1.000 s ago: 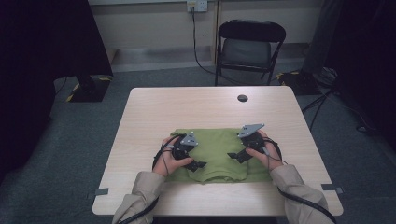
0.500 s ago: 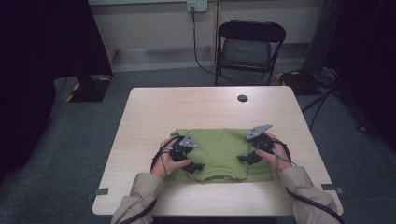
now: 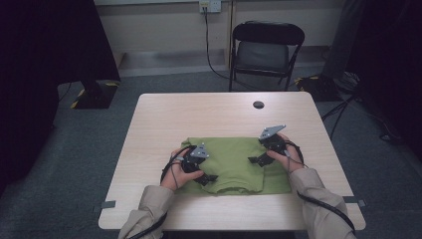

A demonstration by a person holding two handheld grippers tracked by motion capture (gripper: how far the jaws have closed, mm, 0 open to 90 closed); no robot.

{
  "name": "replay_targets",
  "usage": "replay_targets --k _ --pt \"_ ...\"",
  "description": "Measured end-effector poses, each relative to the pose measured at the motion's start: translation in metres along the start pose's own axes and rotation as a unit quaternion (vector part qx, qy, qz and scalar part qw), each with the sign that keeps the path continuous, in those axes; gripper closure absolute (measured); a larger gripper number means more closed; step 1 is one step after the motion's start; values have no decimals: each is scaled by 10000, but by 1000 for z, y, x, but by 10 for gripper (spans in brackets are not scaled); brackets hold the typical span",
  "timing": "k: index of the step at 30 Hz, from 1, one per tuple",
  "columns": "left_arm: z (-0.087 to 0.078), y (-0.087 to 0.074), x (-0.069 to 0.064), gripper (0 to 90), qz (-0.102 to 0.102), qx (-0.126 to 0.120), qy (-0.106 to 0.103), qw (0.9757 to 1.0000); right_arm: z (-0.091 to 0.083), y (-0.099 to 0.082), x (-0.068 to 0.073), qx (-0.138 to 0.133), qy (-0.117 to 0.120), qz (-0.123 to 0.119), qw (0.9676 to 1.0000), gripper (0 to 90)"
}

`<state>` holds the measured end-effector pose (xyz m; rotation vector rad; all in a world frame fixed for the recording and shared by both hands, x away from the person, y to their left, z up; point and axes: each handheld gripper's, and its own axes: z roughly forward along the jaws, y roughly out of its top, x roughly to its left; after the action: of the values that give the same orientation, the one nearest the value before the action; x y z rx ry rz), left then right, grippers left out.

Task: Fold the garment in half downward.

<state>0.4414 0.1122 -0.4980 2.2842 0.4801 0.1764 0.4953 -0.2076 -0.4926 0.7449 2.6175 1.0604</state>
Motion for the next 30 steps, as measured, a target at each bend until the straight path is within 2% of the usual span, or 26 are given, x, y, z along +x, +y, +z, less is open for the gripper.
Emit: replay_targets --k 2,5,9,12,13,15,20,23,27,28,30 --pt "-1 -1 0 2 -4 -15 5 10000 -2 -5 -2 -29 33 138 9999 19" --pt "-3 -2 0 8 -35 -64 -7 10000 -8 -11 -7 -60 39 214 9997 19" --pt "-10 -5 2 25 -77 -133 29 9999 -16 -18 -10 179 -103 207 9996 17" --pt "-20 -8 3 23 -82 -205 93 9997 -29 -22 -7 -78 -115 286 9995 20" --pt "-23 -9 3 22 -65 -215 120 9997 -33 -22 -5 -165 -51 315 9994 17" --pt "-29 -12 1 19 -55 -176 170 9997 -41 -23 2 -224 -33 171 9996 18" --pt "-35 -25 -2 16 -58 -80 208 9997 -50 -34 23 -231 83 -50 9997 18" --pt "-37 -29 -4 17 -82 -69 219 9997 -51 -41 30 -213 158 -19 9996 19" --pt "-42 -36 -7 17 -88 -26 254 9996 -51 -58 42 -40 202 -37 9998 17" --pt "-42 -37 -8 16 -73 7 280 9996 -54 -65 46 -139 122 21 9998 18" --pt "-43 -41 -9 17 -74 89 255 9996 -56 -67 47 -149 140 42 9998 16"
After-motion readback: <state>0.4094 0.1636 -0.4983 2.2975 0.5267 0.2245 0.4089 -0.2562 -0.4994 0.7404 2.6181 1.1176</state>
